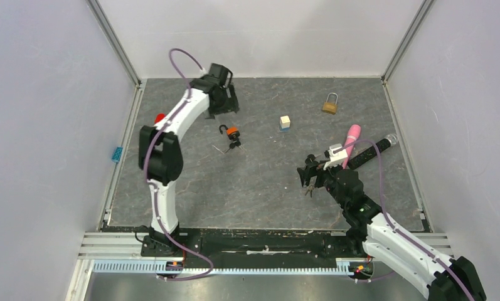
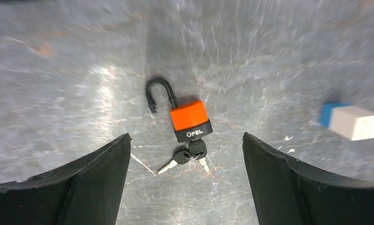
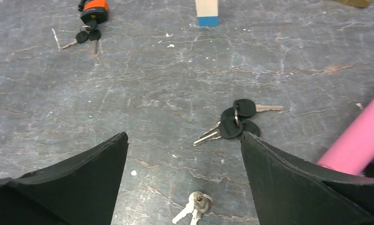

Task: Unlock with the key

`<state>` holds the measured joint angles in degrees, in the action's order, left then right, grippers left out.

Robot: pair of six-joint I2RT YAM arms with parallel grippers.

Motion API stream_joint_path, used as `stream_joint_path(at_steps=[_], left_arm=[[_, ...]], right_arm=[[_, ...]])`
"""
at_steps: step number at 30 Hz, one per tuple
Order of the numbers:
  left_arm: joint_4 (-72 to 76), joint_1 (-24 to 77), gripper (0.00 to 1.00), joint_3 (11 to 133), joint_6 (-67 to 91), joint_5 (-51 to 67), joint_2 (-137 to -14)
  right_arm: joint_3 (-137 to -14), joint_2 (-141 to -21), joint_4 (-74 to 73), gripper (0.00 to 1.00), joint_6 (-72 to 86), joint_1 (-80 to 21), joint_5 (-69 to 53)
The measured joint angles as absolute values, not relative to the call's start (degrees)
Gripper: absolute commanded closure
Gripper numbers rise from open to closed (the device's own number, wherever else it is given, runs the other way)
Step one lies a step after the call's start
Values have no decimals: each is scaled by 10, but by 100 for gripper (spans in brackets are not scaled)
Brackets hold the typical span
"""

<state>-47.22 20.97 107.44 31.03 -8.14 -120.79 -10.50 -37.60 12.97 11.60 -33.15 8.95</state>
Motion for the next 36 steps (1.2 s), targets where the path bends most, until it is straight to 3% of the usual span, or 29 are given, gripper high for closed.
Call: stream_joint_path(at_steps=[8,19,28,33,36], left_arm=[[-437,100,9,1081,307,-92,-1127],[-450,19,11,1257,305,-108,-1354],[-436,17,16,1304,304,-103,-1419],[-448,17,25,1307,319,-103,-1444],[-458,17,38,1310,329,-107,-1452]], right_arm=[[-122,-343,86,2,104,-331,136],[-142,-325,29,2,95,-331,166],[-147,-326,14,2,83,-331,187],[-147,-333,14,2,82,-331,194],[-147,-332,14,2,82,-331,194]])
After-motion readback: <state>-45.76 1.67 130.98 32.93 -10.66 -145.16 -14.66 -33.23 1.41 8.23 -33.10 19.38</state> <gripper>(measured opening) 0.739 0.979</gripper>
